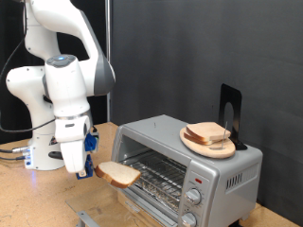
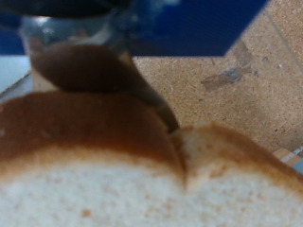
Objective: Make a piece of toast with the oven
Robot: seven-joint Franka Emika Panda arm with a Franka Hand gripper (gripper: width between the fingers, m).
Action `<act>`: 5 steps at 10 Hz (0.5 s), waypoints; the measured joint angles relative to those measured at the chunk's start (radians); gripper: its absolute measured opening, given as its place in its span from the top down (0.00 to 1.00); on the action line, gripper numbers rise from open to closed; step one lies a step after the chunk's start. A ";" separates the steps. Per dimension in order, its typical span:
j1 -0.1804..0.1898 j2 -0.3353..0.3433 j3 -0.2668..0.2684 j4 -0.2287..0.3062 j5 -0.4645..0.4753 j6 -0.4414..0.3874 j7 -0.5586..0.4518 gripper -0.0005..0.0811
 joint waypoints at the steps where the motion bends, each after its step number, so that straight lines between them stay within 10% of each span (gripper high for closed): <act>1: 0.001 0.013 0.007 0.011 -0.001 0.002 0.010 0.50; 5: 0.011 0.018 0.065 0.024 -0.053 0.054 0.076 0.50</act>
